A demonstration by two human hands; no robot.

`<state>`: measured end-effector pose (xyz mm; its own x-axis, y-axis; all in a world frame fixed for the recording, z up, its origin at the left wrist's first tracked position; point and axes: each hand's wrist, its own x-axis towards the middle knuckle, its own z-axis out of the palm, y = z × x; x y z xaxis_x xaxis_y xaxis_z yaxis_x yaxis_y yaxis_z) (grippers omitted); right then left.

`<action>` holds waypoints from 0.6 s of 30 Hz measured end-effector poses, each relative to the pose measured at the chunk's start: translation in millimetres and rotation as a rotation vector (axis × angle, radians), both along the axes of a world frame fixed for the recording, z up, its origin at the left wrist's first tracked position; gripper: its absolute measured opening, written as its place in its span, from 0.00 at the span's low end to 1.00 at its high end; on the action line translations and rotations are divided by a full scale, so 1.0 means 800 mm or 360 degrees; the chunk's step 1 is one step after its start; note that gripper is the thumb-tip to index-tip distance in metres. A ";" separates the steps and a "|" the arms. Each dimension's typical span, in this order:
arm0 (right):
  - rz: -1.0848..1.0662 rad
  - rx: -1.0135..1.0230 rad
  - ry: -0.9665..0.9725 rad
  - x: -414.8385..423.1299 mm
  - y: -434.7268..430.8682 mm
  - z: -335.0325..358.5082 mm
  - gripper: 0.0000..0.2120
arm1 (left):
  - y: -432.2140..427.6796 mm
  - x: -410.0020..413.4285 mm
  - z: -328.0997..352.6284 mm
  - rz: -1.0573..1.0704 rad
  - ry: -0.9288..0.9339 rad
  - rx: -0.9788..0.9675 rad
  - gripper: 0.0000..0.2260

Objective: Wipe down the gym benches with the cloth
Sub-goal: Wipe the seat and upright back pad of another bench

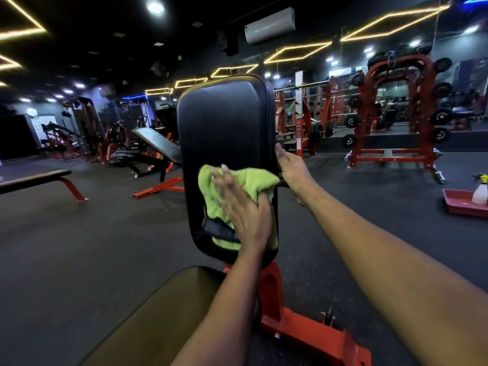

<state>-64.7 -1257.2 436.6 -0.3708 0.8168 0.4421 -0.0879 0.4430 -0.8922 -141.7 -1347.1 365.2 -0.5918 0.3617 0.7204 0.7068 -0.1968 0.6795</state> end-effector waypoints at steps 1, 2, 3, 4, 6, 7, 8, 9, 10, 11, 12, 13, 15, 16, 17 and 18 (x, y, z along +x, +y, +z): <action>-0.0027 -0.0003 0.0004 -0.002 0.004 0.000 0.20 | 0.005 -0.001 0.009 0.0019 0.0018 0.0016 0.41; -0.0041 -0.0015 -0.0008 -0.003 0.006 -0.002 0.18 | 0.008 -0.001 0.005 0.0067 0.0069 -0.0006 0.41; -0.0041 -0.0016 -0.0005 -0.004 0.008 -0.003 0.17 | 0.008 0.001 -0.005 0.0117 0.0128 -0.0045 0.41; -0.0038 -0.0018 -0.0011 -0.006 0.006 -0.003 0.17 | 0.007 0.003 -0.022 0.0147 0.0146 -0.0086 0.41; -0.0013 -0.0022 0.0005 -0.007 0.008 -0.006 0.21 | -0.001 0.010 -0.065 0.0144 0.0036 -0.0164 0.41; -0.0017 -0.0030 0.0024 -0.008 0.009 -0.009 0.22 | -0.006 0.014 -0.088 0.0127 -0.0057 -0.0206 0.40; -0.0018 -0.0041 0.0040 -0.008 0.008 -0.011 0.22 | -0.012 0.018 -0.107 0.0110 -0.0153 -0.0247 0.39; -0.0031 -0.0046 0.0050 -0.009 0.007 -0.012 0.21 | -0.017 0.022 -0.122 0.0091 -0.0254 -0.0293 0.39; -0.0053 -0.0053 0.0078 -0.012 0.002 -0.013 0.22 | -0.021 0.024 -0.134 0.0065 -0.0343 -0.0326 0.39; -0.0115 -0.0054 0.0105 -0.015 0.001 -0.014 0.24 | -0.024 0.026 -0.139 0.0035 -0.0410 -0.0352 0.39; -0.0188 -0.0046 0.0121 -0.019 0.000 -0.015 0.25 | -0.025 0.023 -0.142 0.0000 -0.0473 -0.0359 0.38; -0.0267 -0.0033 0.0157 -0.024 -0.002 -0.015 0.26 | -0.024 0.020 -0.139 -0.0003 -0.0523 -0.0350 0.38; -0.0410 -0.0049 0.0223 -0.031 -0.009 -0.013 0.25 | -0.020 0.009 -0.125 0.0018 -0.0630 -0.0310 0.36; -0.0480 -0.0066 0.0245 -0.034 -0.012 -0.012 0.25 | -0.016 -0.003 -0.118 0.0046 -0.0704 -0.0280 0.34; -0.0548 -0.0054 0.0280 -0.038 -0.012 -0.012 0.25 | -0.009 -0.022 -0.112 0.0084 -0.0806 -0.0273 0.32; -0.0608 -0.0035 0.0307 -0.040 -0.013 -0.015 0.25 | -0.004 -0.045 -0.106 0.0125 -0.0902 -0.0271 0.31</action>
